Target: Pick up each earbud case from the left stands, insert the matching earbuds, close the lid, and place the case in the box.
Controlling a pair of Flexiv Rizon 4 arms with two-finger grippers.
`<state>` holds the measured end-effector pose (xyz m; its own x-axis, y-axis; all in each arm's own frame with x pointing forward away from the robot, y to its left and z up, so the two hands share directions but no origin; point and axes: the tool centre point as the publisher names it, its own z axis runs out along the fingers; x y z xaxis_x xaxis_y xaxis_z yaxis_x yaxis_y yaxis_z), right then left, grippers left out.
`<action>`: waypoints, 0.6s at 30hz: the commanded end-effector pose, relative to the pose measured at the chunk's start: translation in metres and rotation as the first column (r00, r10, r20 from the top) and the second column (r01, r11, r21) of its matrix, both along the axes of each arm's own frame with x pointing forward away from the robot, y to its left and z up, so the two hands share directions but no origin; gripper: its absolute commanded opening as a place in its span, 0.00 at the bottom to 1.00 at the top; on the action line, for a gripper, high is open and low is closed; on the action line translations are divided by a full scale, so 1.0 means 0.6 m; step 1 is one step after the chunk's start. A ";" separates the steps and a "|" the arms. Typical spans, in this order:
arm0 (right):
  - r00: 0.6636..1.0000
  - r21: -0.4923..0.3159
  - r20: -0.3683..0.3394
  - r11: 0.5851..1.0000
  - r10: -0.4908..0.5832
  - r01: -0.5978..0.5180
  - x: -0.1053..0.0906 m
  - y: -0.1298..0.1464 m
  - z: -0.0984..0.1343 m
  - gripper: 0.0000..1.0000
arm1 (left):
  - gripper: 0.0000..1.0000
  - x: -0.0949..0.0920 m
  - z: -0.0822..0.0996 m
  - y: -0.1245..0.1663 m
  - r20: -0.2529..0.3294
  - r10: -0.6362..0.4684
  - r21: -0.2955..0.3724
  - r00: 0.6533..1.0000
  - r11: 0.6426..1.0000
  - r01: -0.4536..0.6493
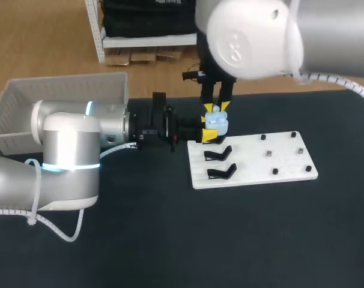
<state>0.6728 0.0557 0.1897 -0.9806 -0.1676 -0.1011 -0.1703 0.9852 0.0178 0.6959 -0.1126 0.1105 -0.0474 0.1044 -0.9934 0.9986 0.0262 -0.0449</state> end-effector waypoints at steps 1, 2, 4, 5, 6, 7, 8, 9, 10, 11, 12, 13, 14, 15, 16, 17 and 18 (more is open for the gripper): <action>0.999 -0.044 -0.030 0.999 0.029 -0.030 0.012 0.011 -0.004 0.00 | 0.00 0.001 -0.001 0.000 0.000 -0.001 -0.002 1.000 1.000 0.001; 0.999 -0.047 -0.034 0.998 0.038 -0.040 0.013 0.010 -0.005 0.00 | 0.00 0.001 -0.001 0.000 0.000 -0.001 -0.002 1.000 1.000 0.001; 0.998 -0.046 -0.049 0.998 0.048 -0.050 0.017 0.008 -0.006 0.00 | 0.00 0.001 -0.001 0.000 0.000 -0.001 -0.002 1.000 1.000 0.001; 0.997 -0.043 -0.053 0.997 0.058 -0.061 0.017 0.008 -0.005 0.00 | 0.00 0.001 -0.001 0.000 0.000 -0.001 -0.002 1.000 1.000 0.001; 0.996 -0.038 -0.055 0.997 0.067 -0.069 0.017 0.008 -0.004 0.00 | 0.00 0.001 -0.001 0.000 0.000 -0.001 -0.002 1.000 1.000 0.001; 0.996 -0.034 -0.057 0.996 0.076 -0.078 0.016 0.008 -0.003 0.00 | 0.00 0.001 -0.001 0.000 0.000 -0.001 -0.002 1.000 1.000 0.001; 0.995 -0.024 -0.062 0.996 0.083 -0.084 0.016 0.009 -0.003 0.00 | 0.00 0.001 -0.001 0.000 0.000 -0.001 -0.002 1.000 1.000 0.001; 0.994 -0.009 -0.070 0.996 0.086 -0.087 0.015 0.009 -0.004 0.00 | 0.00 0.001 -0.001 0.000 0.000 -0.001 -0.002 1.000 1.000 0.001; 0.993 -0.001 -0.075 0.996 0.087 -0.087 0.015 0.008 -0.006 0.00 | 0.00 0.001 -0.001 0.000 0.000 -0.001 -0.002 1.000 1.000 0.001; 0.993 -0.001 -0.079 0.996 0.088 -0.088 0.016 0.007 -0.009 0.00 | 0.00 0.001 -0.001 0.000 0.000 -0.001 -0.002 1.000 1.000 0.001; 0.993 -0.003 -0.080 0.996 0.089 -0.089 0.017 0.007 -0.013 0.00 | 0.00 0.001 -0.001 0.000 0.000 -0.001 -0.002 1.000 1.000 0.001; 0.992 -0.004 -0.086 0.996 0.090 -0.090 0.018 0.006 -0.016 0.00 | 0.00 0.001 -0.001 0.000 0.000 -0.001 -0.002 1.000 1.000 0.001; 0.992 -0.003 -0.091 0.996 0.090 -0.091 0.018 0.005 -0.019 0.00 | 0.00 0.001 -0.001 0.000 0.000 -0.001 -0.002 1.000 1.000 0.001; 0.991 -0.002 -0.093 0.996 0.092 -0.092 0.018 0.004 -0.021 0.00 | 0.00 0.001 -0.001 0.000 0.000 -0.001 -0.002 1.000 1.000 0.001; 0.991 0.000 -0.095 0.996 0.093 -0.094 0.019 0.003 -0.022 0.00 | 0.00 0.001 -0.001 0.000 0.000 -0.001 -0.002 1.000 1.000 0.001; 0.991 0.003 -0.097 0.995 0.095 -0.096 0.018 0.002 -0.023 0.00 | 0.00 0.001 -0.001 0.000 0.000 -0.001 -0.002 1.000 1.000 0.001; 0.990 0.006 -0.098 0.995 0.097 -0.097 0.018 0.002 -0.024 0.00 | 0.00 0.001 -0.001 0.000 0.000 -0.001 -0.002 1.000 1.000 0.001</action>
